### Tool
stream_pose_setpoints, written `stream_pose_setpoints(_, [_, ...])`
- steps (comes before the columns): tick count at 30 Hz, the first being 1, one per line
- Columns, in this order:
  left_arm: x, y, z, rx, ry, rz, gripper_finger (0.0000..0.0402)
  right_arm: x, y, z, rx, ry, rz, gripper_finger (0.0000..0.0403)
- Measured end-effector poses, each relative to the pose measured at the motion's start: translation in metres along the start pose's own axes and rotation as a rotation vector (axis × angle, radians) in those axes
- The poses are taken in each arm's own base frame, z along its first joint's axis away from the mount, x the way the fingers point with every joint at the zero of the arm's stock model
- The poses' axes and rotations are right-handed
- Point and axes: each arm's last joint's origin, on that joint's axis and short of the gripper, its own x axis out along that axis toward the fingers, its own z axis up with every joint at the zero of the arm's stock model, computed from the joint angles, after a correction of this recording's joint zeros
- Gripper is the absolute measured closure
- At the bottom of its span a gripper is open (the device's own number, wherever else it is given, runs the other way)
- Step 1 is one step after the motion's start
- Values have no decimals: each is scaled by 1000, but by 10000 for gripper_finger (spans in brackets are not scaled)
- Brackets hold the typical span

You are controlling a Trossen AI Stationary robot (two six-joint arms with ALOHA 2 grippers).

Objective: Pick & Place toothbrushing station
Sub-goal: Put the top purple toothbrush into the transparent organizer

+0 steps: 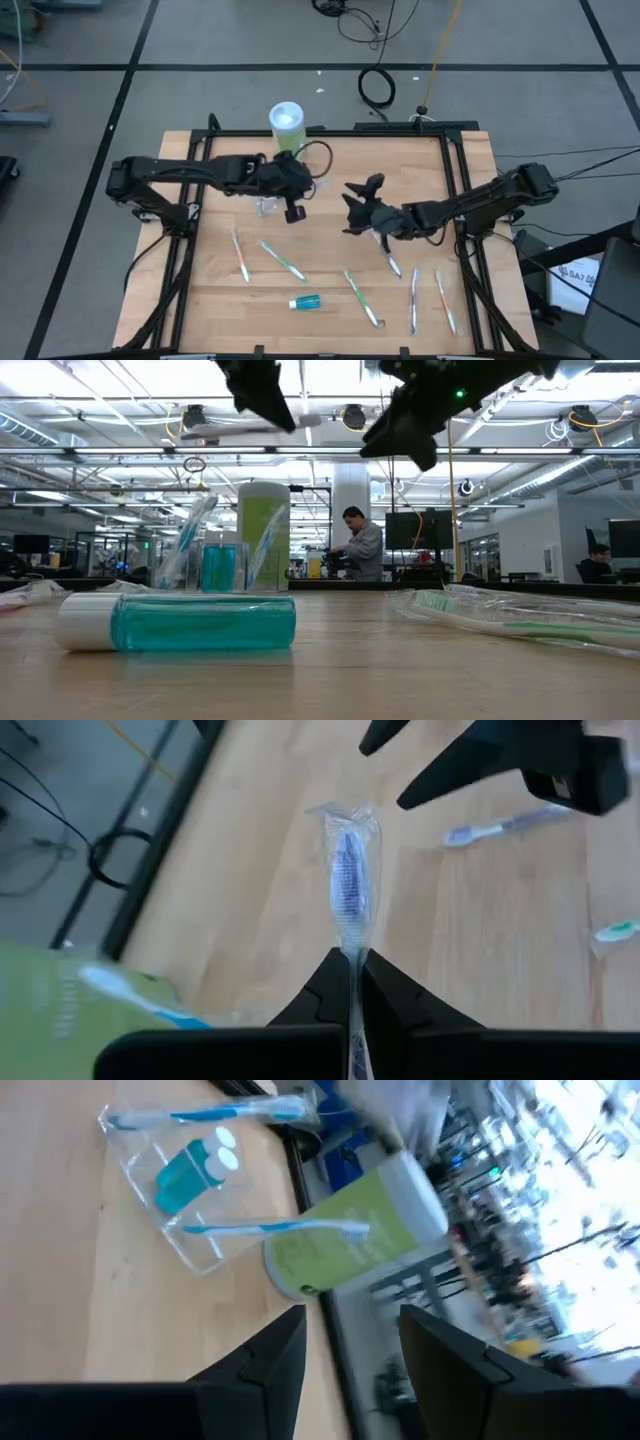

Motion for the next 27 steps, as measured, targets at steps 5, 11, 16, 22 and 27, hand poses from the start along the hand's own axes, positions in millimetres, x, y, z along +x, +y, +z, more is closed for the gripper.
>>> stream_pose_setpoints(5, [-28,10,6,3,-110,105,394,-15,-21,-25,187,-77,111,253])
stream_pose_setpoints(11, [-32,13,13,21,-243,150,395,-29,-42,-61,433,-213,114,259])
stream_pose_setpoints(16, [-11,14,4,29,-291,162,397,-42,-45,-85,540,-376,65,258])
stream_pose_setpoints(22, [19,24,-13,-36,-449,183,395,-53,-42,-98,529,-514,91,259])
stream_pose_setpoints(27, [36,37,-32,-93,-601,211,393,-53,-41,-98,547,-524,116,259])
